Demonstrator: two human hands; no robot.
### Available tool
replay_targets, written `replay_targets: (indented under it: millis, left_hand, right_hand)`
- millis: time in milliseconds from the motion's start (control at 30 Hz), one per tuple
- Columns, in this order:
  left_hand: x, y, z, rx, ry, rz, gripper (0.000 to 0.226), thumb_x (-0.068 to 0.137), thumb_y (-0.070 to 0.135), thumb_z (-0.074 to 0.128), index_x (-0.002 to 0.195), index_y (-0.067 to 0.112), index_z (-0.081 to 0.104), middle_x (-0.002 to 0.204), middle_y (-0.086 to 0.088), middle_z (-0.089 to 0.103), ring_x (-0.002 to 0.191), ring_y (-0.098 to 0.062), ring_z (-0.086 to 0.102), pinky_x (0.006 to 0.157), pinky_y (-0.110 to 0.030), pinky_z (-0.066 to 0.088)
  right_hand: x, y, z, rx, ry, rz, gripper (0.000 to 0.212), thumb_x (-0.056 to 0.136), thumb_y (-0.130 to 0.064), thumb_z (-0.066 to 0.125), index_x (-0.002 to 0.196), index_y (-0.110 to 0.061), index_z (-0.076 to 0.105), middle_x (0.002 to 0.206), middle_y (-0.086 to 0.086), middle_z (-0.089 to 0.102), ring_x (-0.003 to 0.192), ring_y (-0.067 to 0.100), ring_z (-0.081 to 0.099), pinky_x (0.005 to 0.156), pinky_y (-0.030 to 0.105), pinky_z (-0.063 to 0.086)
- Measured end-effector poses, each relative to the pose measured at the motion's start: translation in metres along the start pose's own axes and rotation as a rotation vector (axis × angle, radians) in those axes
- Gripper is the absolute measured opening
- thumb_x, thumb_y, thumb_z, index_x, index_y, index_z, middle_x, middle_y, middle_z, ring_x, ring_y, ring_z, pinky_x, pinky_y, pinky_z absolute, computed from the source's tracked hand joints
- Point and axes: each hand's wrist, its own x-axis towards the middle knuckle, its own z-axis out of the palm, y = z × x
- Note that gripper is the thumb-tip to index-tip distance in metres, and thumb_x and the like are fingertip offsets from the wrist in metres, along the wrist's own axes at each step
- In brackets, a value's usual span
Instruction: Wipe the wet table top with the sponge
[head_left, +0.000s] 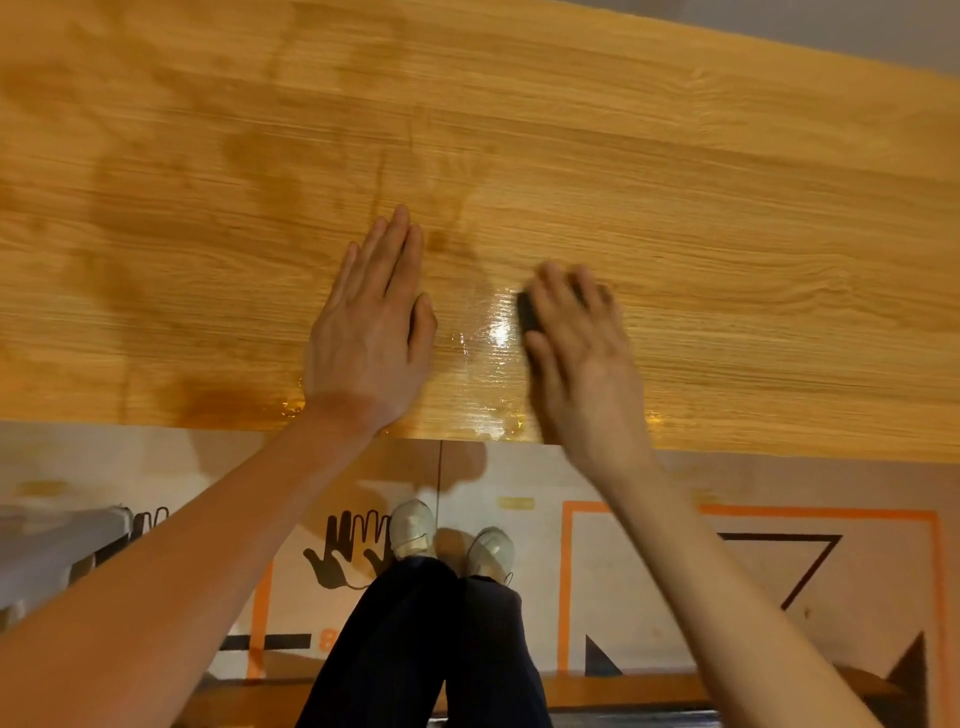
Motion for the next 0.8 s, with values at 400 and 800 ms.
replay_targets:
  millis: [400, 800]
  left_hand:
    - [-0.001, 0.001, 0.002, 0.002, 0.032, 0.002, 0.054, 0.108, 0.023, 0.03, 0.159, 0.006, 0.023, 0.168, -0.008, 0.017, 0.156, -0.02, 0.013, 0.128, -0.033, 0.007]
    - [-0.002, -0.003, -0.003, -0.058, 0.014, 0.01, 0.054, 0.11, 0.026, 0.033, 0.16, 0.008, 0.024, 0.169, -0.005, 0.016, 0.157, -0.017, 0.011, 0.126, -0.024, 0.0]
  right_hand:
    - [-0.025, -0.048, 0.031, 0.086, 0.203, 0.238, 0.042, 0.103, -0.018, 0.037, 0.143, -0.007, 0.046, 0.153, 0.009, 0.039, 0.147, 0.027, 0.024, 0.122, 0.044, 0.013]
    - [-0.079, 0.05, -0.018, 0.082, 0.232, 0.415, 0.045, 0.104, -0.021, 0.034, 0.146, -0.01, 0.041, 0.156, 0.006, 0.034, 0.149, 0.024, 0.018, 0.121, 0.049, 0.014]
